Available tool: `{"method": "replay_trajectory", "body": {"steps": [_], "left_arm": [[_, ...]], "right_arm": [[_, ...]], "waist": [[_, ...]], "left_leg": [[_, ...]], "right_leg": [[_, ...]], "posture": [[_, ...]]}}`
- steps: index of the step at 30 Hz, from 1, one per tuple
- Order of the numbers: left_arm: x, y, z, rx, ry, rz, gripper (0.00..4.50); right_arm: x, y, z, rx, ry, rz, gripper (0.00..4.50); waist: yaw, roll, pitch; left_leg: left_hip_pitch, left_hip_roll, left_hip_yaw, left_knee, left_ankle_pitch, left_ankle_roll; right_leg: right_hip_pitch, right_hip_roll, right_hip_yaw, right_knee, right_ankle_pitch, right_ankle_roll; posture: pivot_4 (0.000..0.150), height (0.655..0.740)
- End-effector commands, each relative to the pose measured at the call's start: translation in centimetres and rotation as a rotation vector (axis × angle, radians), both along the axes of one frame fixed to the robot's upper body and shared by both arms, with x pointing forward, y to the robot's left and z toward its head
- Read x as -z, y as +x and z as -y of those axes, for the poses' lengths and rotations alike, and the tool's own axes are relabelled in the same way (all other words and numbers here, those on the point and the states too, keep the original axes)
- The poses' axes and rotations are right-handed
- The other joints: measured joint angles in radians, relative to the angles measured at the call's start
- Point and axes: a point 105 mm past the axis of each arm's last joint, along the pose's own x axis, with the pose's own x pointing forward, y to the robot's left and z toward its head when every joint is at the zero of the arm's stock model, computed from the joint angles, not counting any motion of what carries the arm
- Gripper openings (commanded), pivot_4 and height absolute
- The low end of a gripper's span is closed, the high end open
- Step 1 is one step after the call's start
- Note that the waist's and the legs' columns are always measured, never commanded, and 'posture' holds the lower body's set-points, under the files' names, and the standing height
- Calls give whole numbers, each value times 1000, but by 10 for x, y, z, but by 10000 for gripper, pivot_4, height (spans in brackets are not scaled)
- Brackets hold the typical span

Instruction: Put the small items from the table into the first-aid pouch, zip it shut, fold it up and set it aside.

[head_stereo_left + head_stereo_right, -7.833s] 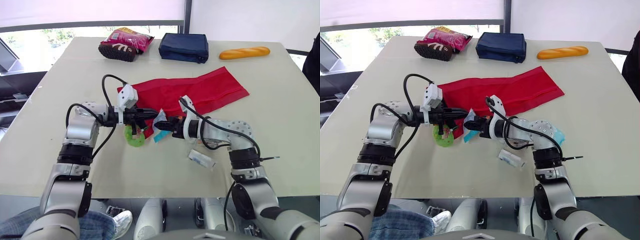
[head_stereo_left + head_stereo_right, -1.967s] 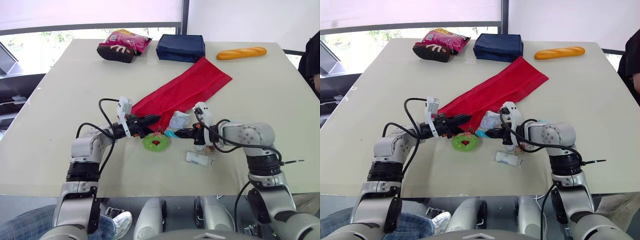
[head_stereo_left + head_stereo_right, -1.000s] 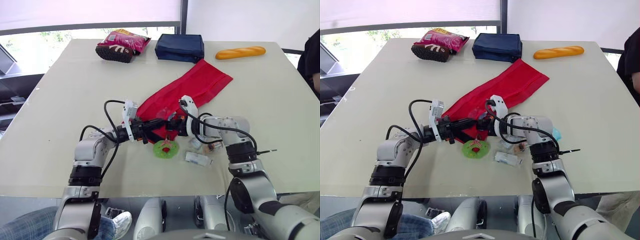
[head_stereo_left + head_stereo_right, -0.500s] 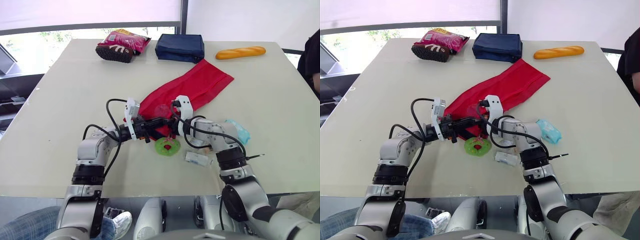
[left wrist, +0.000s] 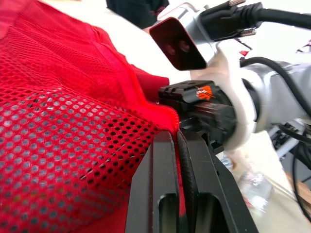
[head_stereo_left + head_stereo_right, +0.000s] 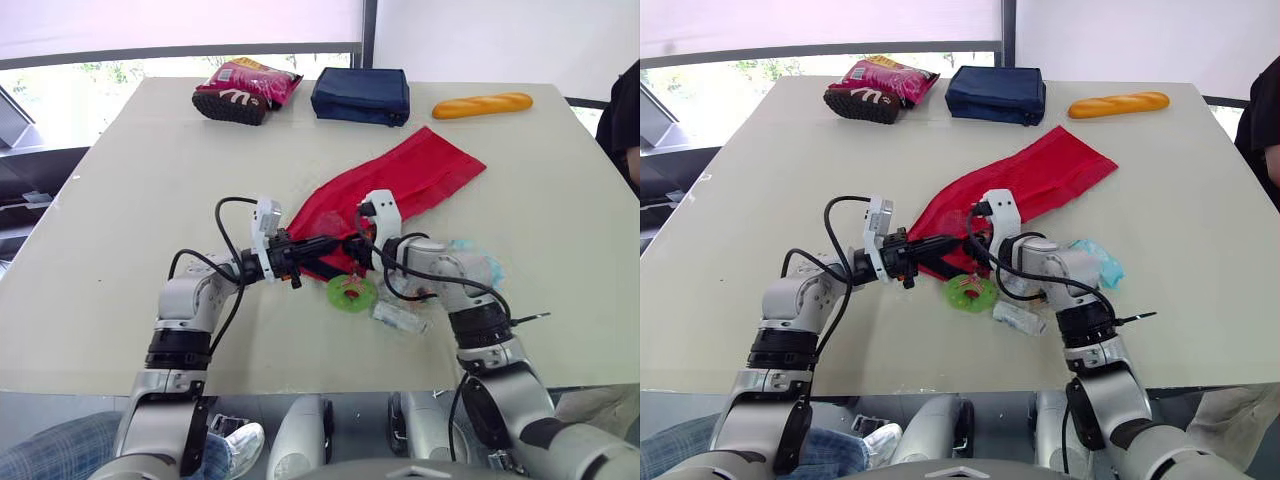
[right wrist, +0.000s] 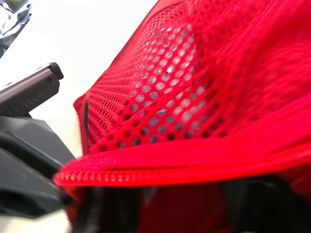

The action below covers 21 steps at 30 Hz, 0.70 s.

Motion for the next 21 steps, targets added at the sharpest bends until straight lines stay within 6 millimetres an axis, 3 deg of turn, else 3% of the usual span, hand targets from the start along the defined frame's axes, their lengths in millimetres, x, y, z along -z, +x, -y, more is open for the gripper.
{"method": "replay_trajectory", "body": {"steps": [1,8,16,21], "left_arm": [[-1,9,-11,-64,30,11,0],[-1,13,-12,-60,49,15,0],[-2,14,-14,-56,55,18,0],[-2,14,-15,-59,58,16,0]], "right_arm": [[-28,-23,-10,-155,71,96,36195],[-29,-24,4,-152,68,104,36195],[-26,-25,-3,-147,58,118,36195],[-24,-22,-3,-129,48,116,40314]], "waist": [[0,0,0],[0,0,0],[0,0,0],[0,0,0]], "left_leg": [[0,0,0,0,0,0],[0,0,0,0,0,0],[0,0,0,0,0,0],[0,0,0,0,0,0]], "right_leg": [[0,0,0,0,0,0],[0,0,0,0,0,0],[0,0,0,0,0,0],[0,0,0,0,0,0]], "posture": [[1500,7164],[1500,7164],[1500,7164],[1500,7164]]}}
